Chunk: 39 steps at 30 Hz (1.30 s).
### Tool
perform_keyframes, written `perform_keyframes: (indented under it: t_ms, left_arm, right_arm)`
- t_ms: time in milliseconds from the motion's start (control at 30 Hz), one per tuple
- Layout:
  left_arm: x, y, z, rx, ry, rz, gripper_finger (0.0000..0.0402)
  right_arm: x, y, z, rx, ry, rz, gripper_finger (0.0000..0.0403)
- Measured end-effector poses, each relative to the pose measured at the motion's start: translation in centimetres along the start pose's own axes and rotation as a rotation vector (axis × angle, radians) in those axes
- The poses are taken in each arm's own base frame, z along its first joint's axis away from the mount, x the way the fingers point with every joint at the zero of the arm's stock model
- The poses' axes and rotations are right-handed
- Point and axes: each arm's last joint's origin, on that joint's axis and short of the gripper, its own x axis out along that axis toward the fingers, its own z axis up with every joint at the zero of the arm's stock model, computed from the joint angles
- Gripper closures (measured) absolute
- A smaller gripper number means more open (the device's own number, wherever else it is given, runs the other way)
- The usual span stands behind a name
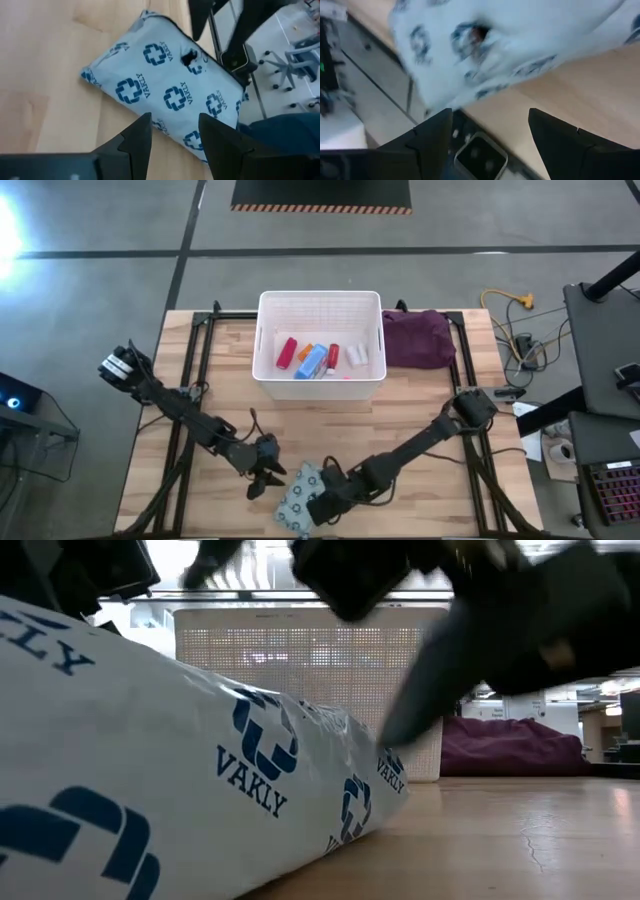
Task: Pick & place medical supplies in basket/bin
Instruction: Put the mailer bag into the white bin
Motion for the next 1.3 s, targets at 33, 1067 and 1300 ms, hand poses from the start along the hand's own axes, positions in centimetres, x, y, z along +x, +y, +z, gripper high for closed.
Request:
perform_keyframes:
  t_ms: [33,1067,1300]
  left_arm:
    - [0.2,0.0,0.0,-0.001,0.007,-0.002,0.0256]
    - [4.1,1.0,-2.1,-0.049,0.169,0.058,0.0256]
    - [4.2,1.4,-2.0,-0.036,0.119,0.123,0.0256]
  right_arm:
    - [0.6,-0.5,0.0,0.024,-0.009,0.007,0.0147]
    - [-1.3,3.7,5.6,-0.104,-0.294,0.290,0.0143]
    - [-1.2,3.6,6.2,-0.059,-0.306,0.265,0.0150]
